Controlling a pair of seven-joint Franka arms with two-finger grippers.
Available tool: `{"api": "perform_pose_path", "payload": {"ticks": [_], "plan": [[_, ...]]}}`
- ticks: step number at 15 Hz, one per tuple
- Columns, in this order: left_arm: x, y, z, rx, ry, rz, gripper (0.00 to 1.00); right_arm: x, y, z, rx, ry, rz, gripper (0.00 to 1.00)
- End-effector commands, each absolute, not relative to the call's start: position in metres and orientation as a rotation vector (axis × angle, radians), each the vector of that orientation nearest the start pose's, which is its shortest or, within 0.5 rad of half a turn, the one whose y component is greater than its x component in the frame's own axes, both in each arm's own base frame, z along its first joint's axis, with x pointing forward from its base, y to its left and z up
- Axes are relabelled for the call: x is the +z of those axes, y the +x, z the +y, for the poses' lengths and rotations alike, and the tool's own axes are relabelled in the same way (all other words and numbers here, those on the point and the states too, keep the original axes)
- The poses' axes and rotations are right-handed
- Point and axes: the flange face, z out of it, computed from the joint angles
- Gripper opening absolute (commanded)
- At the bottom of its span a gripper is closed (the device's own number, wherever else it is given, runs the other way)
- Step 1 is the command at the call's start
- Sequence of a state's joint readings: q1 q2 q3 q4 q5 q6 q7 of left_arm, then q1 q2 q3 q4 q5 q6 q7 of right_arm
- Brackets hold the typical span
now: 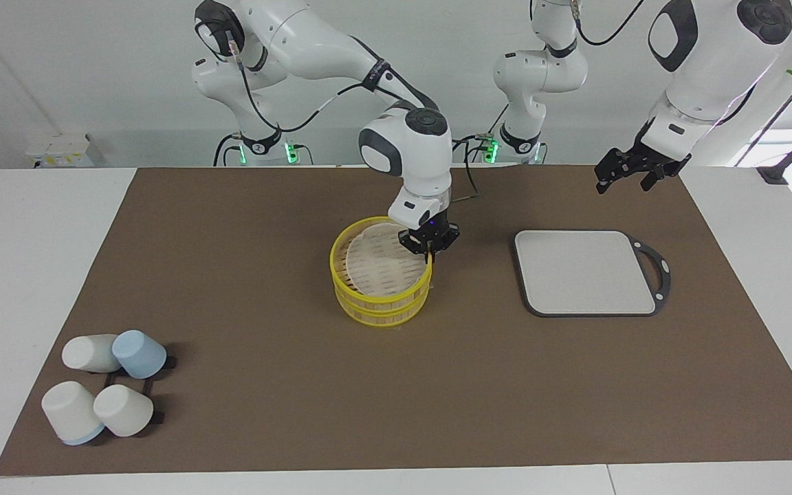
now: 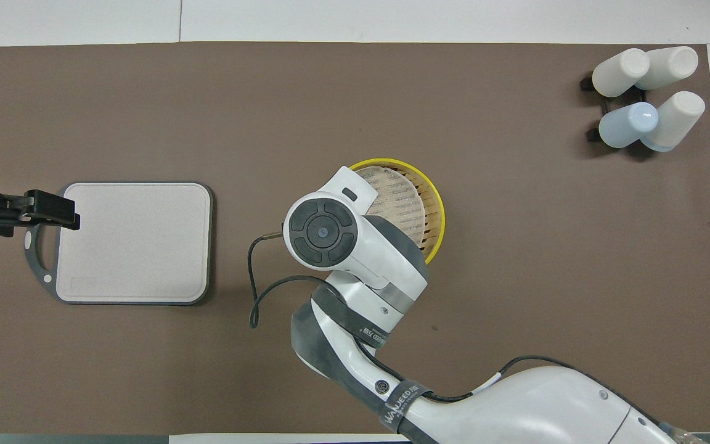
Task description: Place bun in steamer
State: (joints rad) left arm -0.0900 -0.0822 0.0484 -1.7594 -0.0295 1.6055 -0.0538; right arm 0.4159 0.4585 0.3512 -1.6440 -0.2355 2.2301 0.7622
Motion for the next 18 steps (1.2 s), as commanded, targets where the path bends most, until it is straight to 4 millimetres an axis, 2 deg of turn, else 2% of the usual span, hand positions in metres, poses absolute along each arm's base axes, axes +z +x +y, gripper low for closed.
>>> {"api": "perform_pose_path", "payload": {"ticks": [1, 2, 3, 4, 5, 7, 9, 10, 12, 14, 15, 18], "plan": [[0.598, 0.531, -0.026, 0.089, -3.184, 0.005, 1.00, 0.373, 0.514, 0.443, -0.253, -3.048, -0.106, 0.42], [0.602, 0.529, -0.027, 0.074, -3.183, 0.017, 1.00, 0.374, 0.515, 0.442, -0.254, -3.046, -0.102, 0.48], [0.603, 0.529, -0.027, 0.071, -3.184, 0.039, 1.00, 0.374, 0.515, 0.443, -0.255, -3.045, -0.103, 0.60], [0.604, 0.528, -0.028, 0.068, -3.183, 0.066, 1.00, 0.376, 0.517, 0.442, -0.257, -3.044, -0.099, 0.64], [0.606, 0.528, -0.027, 0.063, -3.184, 0.066, 1.00, 0.380, 0.517, 0.444, -0.261, -3.043, -0.099, 0.73], [0.607, 0.527, -0.028, 0.058, -3.184, 0.069, 1.00, 0.402, 0.527, 0.443, -0.269, -3.049, -0.079, 0.79], [0.608, 0.527, -0.029, 0.053, -3.184, 0.071, 1.00, 0.433, 0.542, 0.434, -0.249, -3.085, -0.053, 1.00], [0.608, 0.527, -0.028, 0.053, -3.183, 0.071, 1.00, 0.437, 0.547, 0.424, -0.234, -3.104, -0.053, 1.00], [0.608, 0.527, -0.027, 0.050, -3.181, 0.074, 1.00, 0.463, 0.562, 0.381, -0.231, -3.127, -0.021, 1.00], [0.608, 0.527, -0.026, 0.050, -3.181, 0.071, 1.00, 0.488, 0.574, 0.337, -0.220, -3.160, 0.082, 1.00], [0.608, 0.527, -0.026, 0.053, -3.183, 0.069, 1.00, 0.494, 0.583, 0.311, -0.193, -3.167, 0.147, 1.00], [0.607, 0.527, -0.026, 0.046, -3.182, 0.066, 1.00, 0.524, 0.586, 0.246, -0.047, -3.167, 0.169, 1.00]]}}
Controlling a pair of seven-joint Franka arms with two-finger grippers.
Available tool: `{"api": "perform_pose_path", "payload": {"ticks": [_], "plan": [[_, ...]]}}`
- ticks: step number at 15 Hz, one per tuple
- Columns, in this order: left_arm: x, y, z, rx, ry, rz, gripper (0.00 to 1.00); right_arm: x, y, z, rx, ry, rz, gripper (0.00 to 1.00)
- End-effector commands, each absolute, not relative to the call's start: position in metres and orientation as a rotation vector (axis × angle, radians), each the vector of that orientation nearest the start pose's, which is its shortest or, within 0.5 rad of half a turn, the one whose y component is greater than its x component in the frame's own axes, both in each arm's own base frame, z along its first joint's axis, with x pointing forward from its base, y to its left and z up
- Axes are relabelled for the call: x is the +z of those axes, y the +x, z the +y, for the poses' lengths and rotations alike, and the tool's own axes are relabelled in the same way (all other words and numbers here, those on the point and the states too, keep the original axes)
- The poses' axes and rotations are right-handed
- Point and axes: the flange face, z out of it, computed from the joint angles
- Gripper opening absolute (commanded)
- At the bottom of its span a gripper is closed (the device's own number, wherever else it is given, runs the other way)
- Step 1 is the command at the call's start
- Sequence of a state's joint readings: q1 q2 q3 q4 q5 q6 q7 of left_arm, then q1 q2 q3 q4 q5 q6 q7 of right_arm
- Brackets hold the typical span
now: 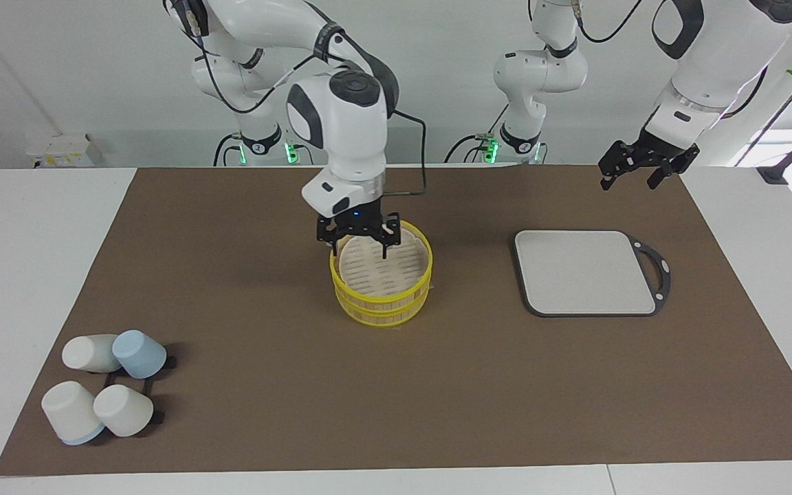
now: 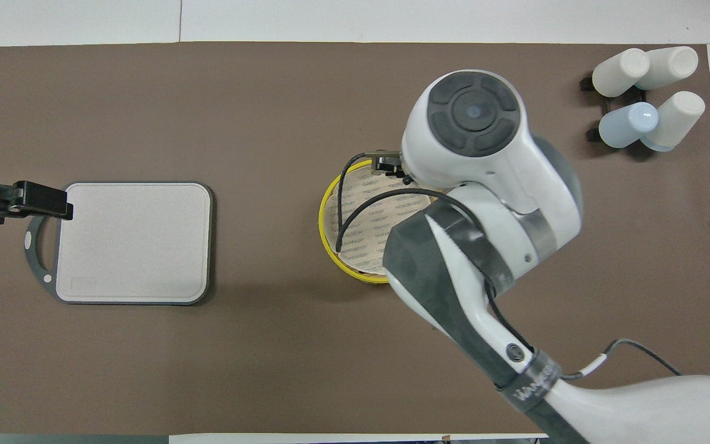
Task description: Place bun in steamer
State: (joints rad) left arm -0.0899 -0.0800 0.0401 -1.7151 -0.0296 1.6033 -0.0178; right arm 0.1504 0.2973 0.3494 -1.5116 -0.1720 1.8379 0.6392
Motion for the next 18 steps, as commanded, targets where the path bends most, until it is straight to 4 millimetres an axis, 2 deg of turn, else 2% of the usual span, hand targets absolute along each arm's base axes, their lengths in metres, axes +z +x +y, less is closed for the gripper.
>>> {"api": "perform_pose_path", "payload": {"ticks": [1, 3, 4, 5, 8, 9, 11, 12, 14, 15, 17, 18], "plan": [[0.607, 0.527, -0.025, 0.045, -3.182, 0.064, 1.00, 0.535, 0.585, 0.221, -0.011, -3.178, 0.177, 1.00], [0.607, 0.527, -0.024, 0.038, -3.184, 0.059, 1.00, 0.555, 0.579, 0.186, 0.052, -3.153, 0.218, 1.00], [0.607, 0.528, -0.022, 0.033, -3.184, 0.054, 1.00, 0.561, 0.576, 0.159, 0.100, -3.162, 0.220, 1.00], [0.607, 0.528, -0.021, 0.033, -3.184, 0.051, 1.00, 0.567, 0.567, 0.140, 0.148, -3.168, 0.160, 1.00], [0.606, 0.526, -0.023, 0.041, -3.184, 0.056, 1.00, 0.571, 0.562, 0.104, 0.181, -3.169, 0.095, 1.00], [0.606, 0.526, -0.023, 0.043, -3.182, 0.056, 1.00, 0.571, 0.562, 0.102, 0.182, -3.175, 0.088, 1.00], [0.605, 0.525, -0.022, 0.045, -3.182, 0.054, 1.00, 0.579, 0.563, 0.080, 0.157, -3.167, 0.092, 1.00], [0.605, 0.525, -0.022, 0.048, -3.182, 0.054, 1.00, 0.581, 0.559, 0.080, 0.166, -3.159, 0.063, 1.00], [0.605, 0.525, -0.024, 0.050, -3.182, 0.059, 1.00, 0.586, 0.538, 0.072, 0.184, -3.154, 0.065, 1.00], [0.605, 0.525, -0.024, 0.050, -3.181, 0.059, 1.00, 0.587, 0.534, 0.069, 0.175, -3.154, 0.070, 1.00], [0.605, 0.525, -0.023, 0.053, -3.181, 0.056, 1.00, 0.587, 0.538, 0.064, 0.146, -3.151, 0.070, 1.00], [0.605, 0.525, -0.023, 0.055, -3.181, 0.056, 1.00, 0.589, 0.540, 0.054, 0.132, -3.147, 0.041, 1.00]]}}
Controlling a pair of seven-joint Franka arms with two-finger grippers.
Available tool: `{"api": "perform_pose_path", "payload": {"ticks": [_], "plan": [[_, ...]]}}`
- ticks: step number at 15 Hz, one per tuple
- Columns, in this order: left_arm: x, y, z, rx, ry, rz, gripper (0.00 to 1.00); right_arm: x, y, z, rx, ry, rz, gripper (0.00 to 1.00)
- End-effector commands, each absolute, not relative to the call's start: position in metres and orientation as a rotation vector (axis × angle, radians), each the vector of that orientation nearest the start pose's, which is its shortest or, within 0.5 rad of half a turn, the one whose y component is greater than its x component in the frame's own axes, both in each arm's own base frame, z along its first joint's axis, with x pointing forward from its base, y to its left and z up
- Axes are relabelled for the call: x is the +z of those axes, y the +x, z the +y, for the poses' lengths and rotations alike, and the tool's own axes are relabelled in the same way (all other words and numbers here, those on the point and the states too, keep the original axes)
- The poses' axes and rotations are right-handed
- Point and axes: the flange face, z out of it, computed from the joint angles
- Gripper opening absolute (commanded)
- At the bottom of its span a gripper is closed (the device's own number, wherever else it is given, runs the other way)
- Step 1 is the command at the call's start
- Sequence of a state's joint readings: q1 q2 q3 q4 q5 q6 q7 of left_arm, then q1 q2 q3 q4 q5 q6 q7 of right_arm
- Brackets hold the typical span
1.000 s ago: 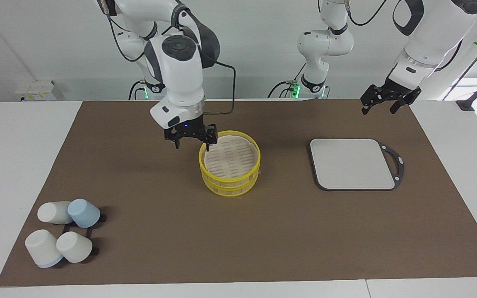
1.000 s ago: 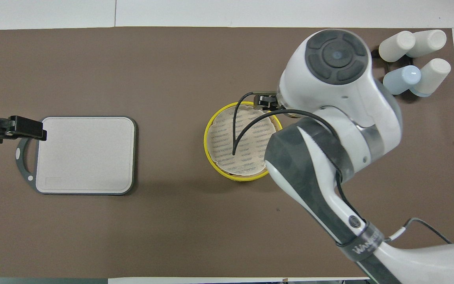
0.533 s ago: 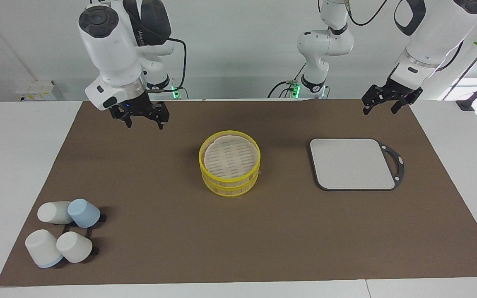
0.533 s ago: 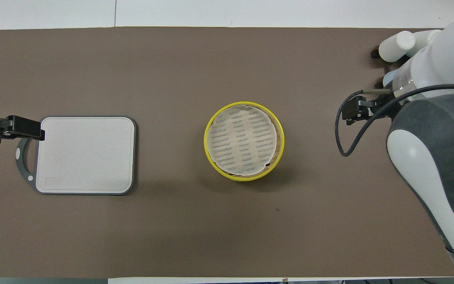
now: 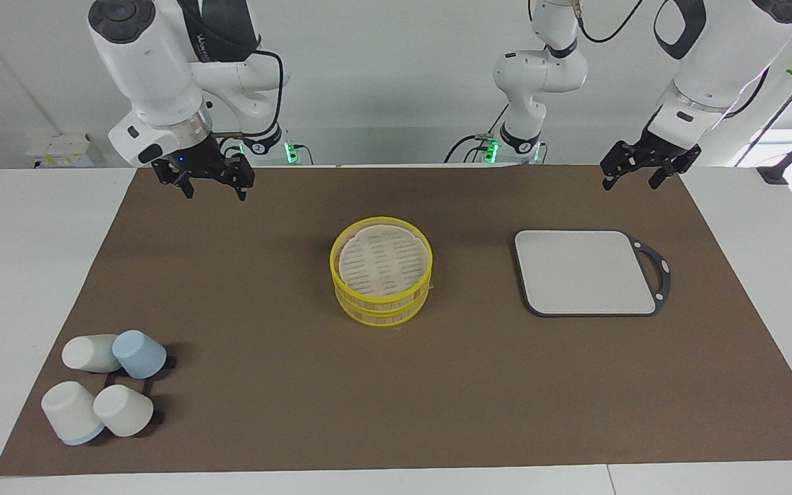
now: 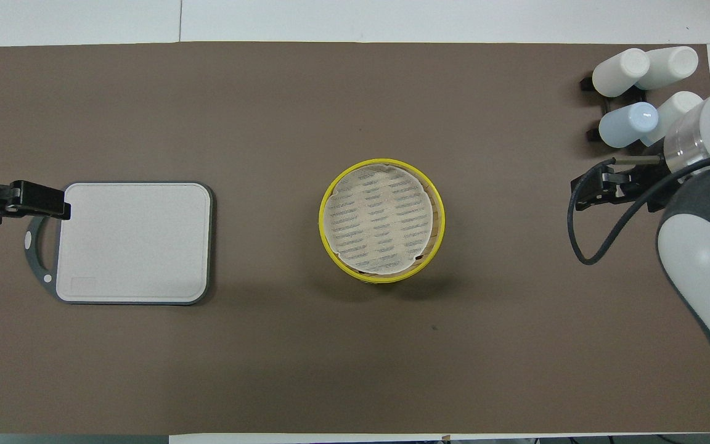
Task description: Place bun in steamer
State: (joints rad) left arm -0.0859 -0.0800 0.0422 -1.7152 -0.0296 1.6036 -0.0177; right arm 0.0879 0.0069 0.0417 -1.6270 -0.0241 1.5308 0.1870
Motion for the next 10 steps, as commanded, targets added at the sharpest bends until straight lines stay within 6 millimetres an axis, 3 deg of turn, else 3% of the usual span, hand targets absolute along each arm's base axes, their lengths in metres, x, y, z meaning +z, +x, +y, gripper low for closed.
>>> {"api": "perform_pose_path", "payload": {"ticks": [1, 5, 10], "plan": [[0.606, 0.525, -0.023, 0.053, -3.179, 0.057, 1.00, 0.588, 0.541, 0.046, 0.130, -3.145, 0.015, 1.00], [0.606, 0.525, -0.023, 0.052, -3.176, 0.057, 1.00, 0.587, 0.544, 0.008, 0.123, -3.140, 0.070, 1.00], [0.606, 0.525, -0.022, 0.052, -3.175, 0.057, 1.00, 0.588, 0.548, 0.004, 0.082, -3.151, 0.079, 1.00]]}}
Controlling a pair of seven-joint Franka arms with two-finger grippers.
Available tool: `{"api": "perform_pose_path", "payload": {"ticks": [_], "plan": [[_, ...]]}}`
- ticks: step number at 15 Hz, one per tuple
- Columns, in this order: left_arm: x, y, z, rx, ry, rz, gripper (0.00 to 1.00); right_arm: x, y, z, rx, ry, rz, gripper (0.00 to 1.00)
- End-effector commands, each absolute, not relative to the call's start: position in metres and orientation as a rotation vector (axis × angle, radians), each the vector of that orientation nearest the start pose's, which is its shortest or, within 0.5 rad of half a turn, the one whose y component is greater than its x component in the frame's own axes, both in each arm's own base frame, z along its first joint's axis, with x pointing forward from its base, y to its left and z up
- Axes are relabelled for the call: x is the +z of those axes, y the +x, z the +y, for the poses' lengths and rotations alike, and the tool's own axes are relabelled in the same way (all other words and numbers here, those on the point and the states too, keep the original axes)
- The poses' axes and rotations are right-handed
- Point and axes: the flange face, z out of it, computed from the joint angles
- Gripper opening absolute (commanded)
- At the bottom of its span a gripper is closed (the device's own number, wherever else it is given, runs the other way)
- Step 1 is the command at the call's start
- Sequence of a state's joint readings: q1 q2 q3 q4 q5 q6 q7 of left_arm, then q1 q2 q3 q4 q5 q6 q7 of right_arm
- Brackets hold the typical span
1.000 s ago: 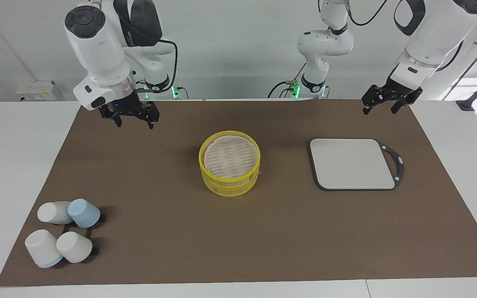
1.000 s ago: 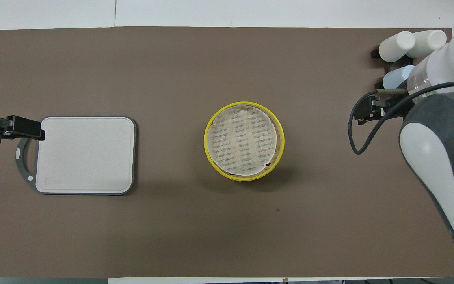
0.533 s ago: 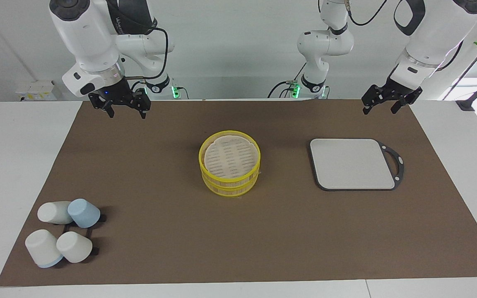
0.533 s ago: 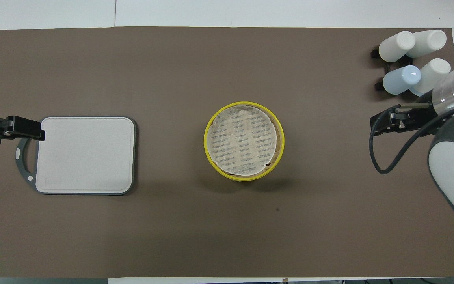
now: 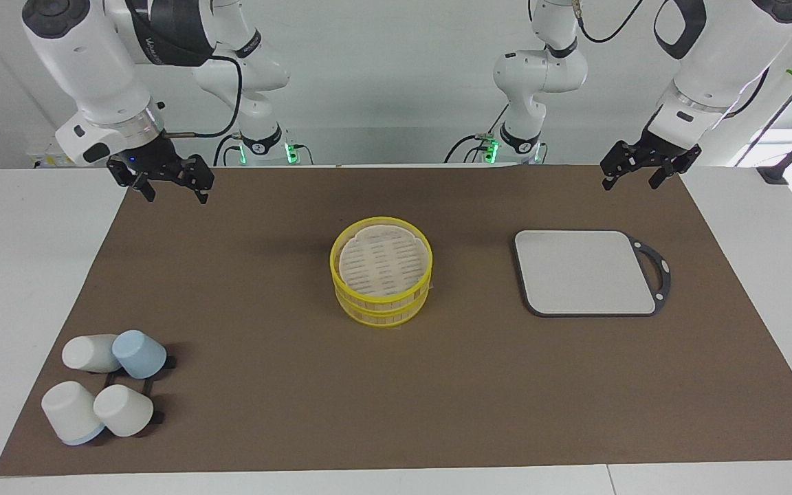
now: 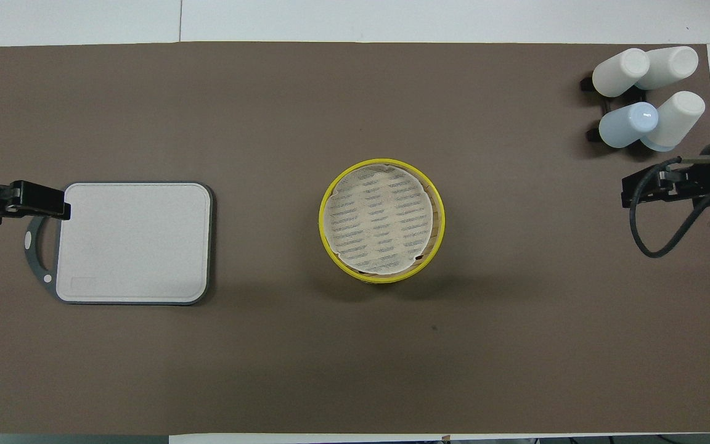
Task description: Place bun in steamer
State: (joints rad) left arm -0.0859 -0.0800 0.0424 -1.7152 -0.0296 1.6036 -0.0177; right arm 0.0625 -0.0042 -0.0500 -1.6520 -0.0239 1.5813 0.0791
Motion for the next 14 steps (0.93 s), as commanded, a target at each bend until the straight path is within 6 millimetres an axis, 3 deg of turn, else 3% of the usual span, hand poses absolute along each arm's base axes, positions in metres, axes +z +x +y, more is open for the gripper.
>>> {"api": "perform_pose_path", "payload": {"ticks": [1, 14], "plan": [[0.6056, 0.5248, -0.0224, 0.052, -3.175, 0.057, 1.00, 0.5871, 0.5481, 0.0037, 0.084, -3.151, 0.079, 1.00], [0.6056, 0.5250, -0.0229, 0.049, -3.156, 0.065, 1.00, 0.5907, 0.5518, -0.0033, 0.036, -3.136, 0.099, 1.00]]}}
